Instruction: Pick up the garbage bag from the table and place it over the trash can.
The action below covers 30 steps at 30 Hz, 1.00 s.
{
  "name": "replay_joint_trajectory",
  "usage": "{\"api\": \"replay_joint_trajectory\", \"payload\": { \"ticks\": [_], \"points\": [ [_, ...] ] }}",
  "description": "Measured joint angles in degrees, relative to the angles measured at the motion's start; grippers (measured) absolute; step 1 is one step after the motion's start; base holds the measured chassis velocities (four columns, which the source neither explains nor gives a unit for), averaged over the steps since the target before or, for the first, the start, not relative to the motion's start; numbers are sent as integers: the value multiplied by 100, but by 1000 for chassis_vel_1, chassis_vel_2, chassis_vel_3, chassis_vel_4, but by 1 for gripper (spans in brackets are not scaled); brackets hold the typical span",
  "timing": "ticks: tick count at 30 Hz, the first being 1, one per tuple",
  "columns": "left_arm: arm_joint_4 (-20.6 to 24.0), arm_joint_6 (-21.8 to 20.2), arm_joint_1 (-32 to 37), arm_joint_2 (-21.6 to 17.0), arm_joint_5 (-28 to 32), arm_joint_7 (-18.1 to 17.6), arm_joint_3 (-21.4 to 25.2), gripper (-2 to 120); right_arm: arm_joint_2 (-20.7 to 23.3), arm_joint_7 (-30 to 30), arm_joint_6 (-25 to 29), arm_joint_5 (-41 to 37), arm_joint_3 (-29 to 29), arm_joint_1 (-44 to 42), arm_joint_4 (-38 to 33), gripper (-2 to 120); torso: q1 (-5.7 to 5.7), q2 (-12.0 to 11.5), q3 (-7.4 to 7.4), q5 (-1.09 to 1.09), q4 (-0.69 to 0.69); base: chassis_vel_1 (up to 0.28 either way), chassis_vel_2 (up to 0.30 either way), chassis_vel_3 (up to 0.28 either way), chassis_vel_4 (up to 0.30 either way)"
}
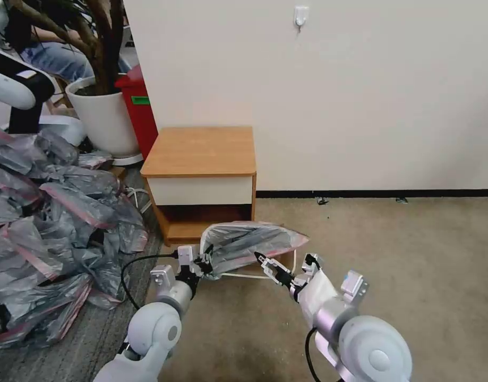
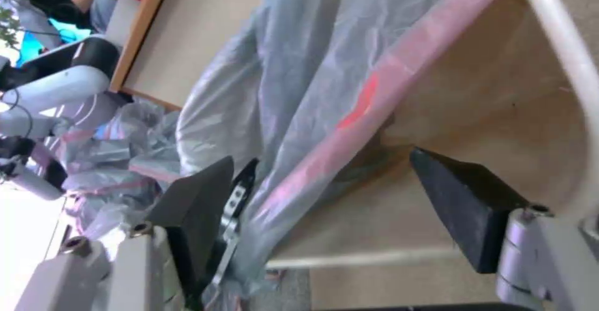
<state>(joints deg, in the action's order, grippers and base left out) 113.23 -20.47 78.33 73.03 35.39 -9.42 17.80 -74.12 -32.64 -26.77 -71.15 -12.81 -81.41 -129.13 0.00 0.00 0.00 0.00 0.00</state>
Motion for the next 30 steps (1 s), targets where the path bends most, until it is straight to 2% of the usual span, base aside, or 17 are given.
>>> {"api": "replay_joint_trajectory", "payload": {
  "ticks": [4, 15, 17, 19, 22, 23, 27, 30],
  "points": [
    [31, -11, 41, 28, -13, 1, -29, 3, -57, 12, 36, 11, -4, 101, 142, 65, 0, 0, 0, 0, 0, 0, 0, 0, 0],
    [56, -21, 47, 53, -19, 3, -68, 3, -111, 96, 115, 106, 0, 164, 301, 52, 0, 0, 0, 0, 0, 0, 0, 0, 0],
    [56, -22, 42, 51, -20, 4, -72, 3, -93, 158, 141, 137, -10, 161, 324, 43, 0, 0, 0, 0, 0, 0, 0, 0, 0],
    [56, -23, 40, 51, -20, 4, -76, 3, -89, 171, 147, 143, -13, 161, 329, 40, 0, 0, 0, 0, 0, 0, 0, 0, 0],
    [55, -27, 30, 53, -20, 5, -97, 3, -87, 195, 170, 150, -16, 165, 333, 25, 0, 0, 0, 0, 0, 0, 0, 0, 0],
    [55, -27, 30, 53, -20, 5, -97, 3, -87, 195, 170, 150, -16, 165, 333, 25, 0, 0, 0, 0, 0, 0, 0, 0, 0],
    [45, -34, 10, 60, -16, 5, -113, 3, -90, 223, 221, 165, -16, 157, 336, 9, 0, 0, 0, 0, 0, 0, 0, 0, 0],
    [27, -35, 0, 60, -13, 5, -114, 3, -93, 233, 256, 188, -16, 133, 336, 6, 0, 0, 0, 0, 0, 0, 0, 0, 0]
  ]
}}
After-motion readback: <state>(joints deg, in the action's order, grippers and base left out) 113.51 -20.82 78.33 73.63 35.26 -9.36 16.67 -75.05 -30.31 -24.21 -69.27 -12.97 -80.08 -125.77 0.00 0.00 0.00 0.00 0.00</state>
